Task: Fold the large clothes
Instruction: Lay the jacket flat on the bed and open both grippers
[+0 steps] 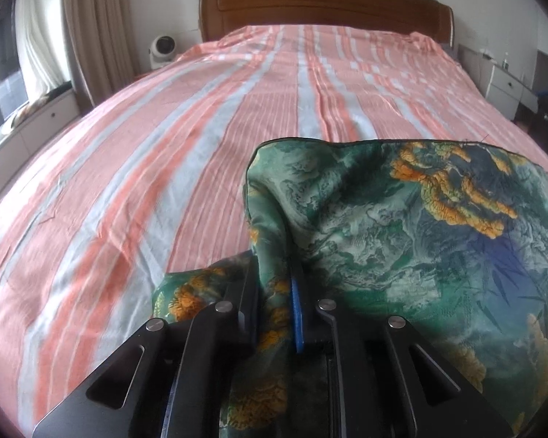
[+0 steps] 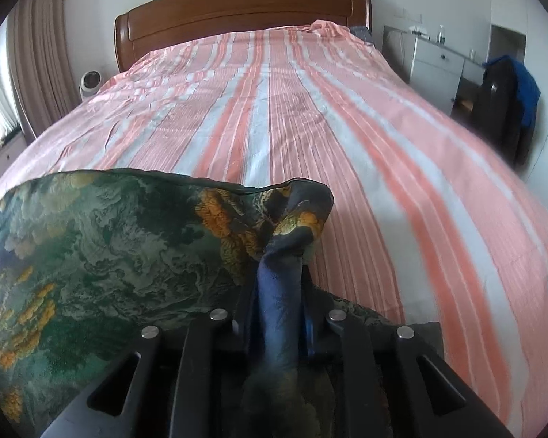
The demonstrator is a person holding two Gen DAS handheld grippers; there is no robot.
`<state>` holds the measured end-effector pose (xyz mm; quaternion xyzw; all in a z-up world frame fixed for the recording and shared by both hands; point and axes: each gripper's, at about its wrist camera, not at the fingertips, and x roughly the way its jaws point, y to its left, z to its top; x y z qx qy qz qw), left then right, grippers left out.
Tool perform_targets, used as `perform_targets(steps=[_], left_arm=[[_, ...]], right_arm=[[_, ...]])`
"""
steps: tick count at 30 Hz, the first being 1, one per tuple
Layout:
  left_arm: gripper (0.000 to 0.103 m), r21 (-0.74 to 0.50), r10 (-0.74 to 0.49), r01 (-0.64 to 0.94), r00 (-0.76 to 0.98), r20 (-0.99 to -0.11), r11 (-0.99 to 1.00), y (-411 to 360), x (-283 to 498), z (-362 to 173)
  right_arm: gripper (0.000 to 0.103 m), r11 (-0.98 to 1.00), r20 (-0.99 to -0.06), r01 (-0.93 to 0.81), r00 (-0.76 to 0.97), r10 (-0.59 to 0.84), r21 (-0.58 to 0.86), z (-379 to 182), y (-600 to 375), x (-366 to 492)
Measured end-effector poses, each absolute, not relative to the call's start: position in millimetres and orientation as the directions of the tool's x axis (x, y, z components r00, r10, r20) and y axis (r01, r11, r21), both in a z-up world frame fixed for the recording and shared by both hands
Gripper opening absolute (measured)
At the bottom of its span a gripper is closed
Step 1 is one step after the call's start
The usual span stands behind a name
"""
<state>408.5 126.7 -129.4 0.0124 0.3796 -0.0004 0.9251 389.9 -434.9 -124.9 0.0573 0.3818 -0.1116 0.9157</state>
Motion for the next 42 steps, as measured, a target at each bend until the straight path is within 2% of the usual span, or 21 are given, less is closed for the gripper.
perform_targets(steps=[3, 4, 5, 7, 8, 9, 11, 13, 18, 21, 23, 26, 31, 36, 39, 42], left_arm=[[0.022, 0.01, 0.006, 0.002, 0.71, -0.704, 1.0, 129, 414, -128], [0.025, 0.013, 0.011, -0.003, 0.707, -0.707, 1.0, 131, 416, -124], [0.035, 0.019, 0.019, -0.007, 0.699, -0.715, 1.0, 133, 417, -119], [0.056, 0.039, 0.049, -0.029, 0.664, -0.746, 0.999, 139, 420, -106], [0.073, 0.058, 0.084, -0.062, 0.652, -0.753, 0.996, 144, 417, -96], [0.076, 0.069, 0.118, -0.101, 0.65, -0.75, 0.993, 148, 413, -84], [0.076, 0.013, 0.075, -0.095, 0.682, -0.728, 0.995, 153, 397, -55], [0.078, -0.02, 0.002, -0.023, 0.703, -0.711, 1.0, 136, 382, -29], [0.089, 0.023, -0.178, 0.263, 0.713, -0.678, 0.965, 27, 348, 4], [0.09, 0.078, -0.239, 0.389, 0.699, -0.674, 0.918, -45, 330, -4], [0.09, 0.138, -0.19, 0.392, 0.686, -0.702, 0.91, -80, 325, -25], [0.083, 0.209, -0.084, 0.371, 0.636, -0.767, 0.905, -98, 316, -74], [0.088, 0.26, -0.11, 0.441, 0.655, -0.748, 0.859, -100, 238, -91], [0.09, 0.231, -0.135, 0.524, 0.569, -0.811, 0.82, -108, 166, -103], [0.095, 0.188, -0.129, 0.477, 0.555, -0.822, 0.858, -111, 159, -101], [0.098, 0.161, -0.113, 0.409, 0.569, -0.815, 0.898, -112, 161, -106]], right_arm=[[0.023, 0.965, -0.708, 0.258, 0.689, -0.157, 0.037, -124, -437, 385], [0.031, 0.965, -0.707, 0.259, 0.691, -0.152, 0.046, -123, -439, 384], [0.037, 0.961, -0.711, 0.271, 0.685, -0.158, 0.047, -124, -436, 390], [0.063, 0.946, -0.735, 0.307, 0.664, -0.135, 0.104, -122, -449, 393], [0.068, 0.936, -0.752, 0.316, 0.652, -0.094, 0.158, -121, -459, 393], [0.071, 0.928, -0.761, 0.317, 0.646, -0.06, 0.195, -118, -466, 394], [0.072, 0.905, -0.762, 0.333, 0.647, -0.017, 0.263, -99, -482, 386], [0.075, 0.905, -0.726, 0.345, 0.685, -0.063, 0.247, -72, -485, 370], [0.086, 0.933, -0.597, 0.252, 0.801, -0.052, 0.256, -16, -460, 296], [0.086, 0.941, -0.573, 0.185, 0.819, 0.012, 0.285, -15, -440, 255], [0.086, 0.941, -0.571, 0.144, 0.819, 0.062, 0.307, -27, -423, 220], [0.086, 0.936, -0.584, 0.122, 0.805, 0.101, 0.331, -53, -406, 173], [0.086, 0.934, -0.596, 0.159, 0.8, 0.068, 0.319, -97, -394, 100], [0.086, 0.93, -0.653, 0.215, 0.757, 0.035, 0.298, -126, -395, 85], [0.086, 0.942, -0.629, 0.208, 0.777, 0.004, 0.263, -123, -393, 88], [0.086, 0.948, -0.646, 0.218, 0.763, -0.016, 0.233, -129, -390, 92]])
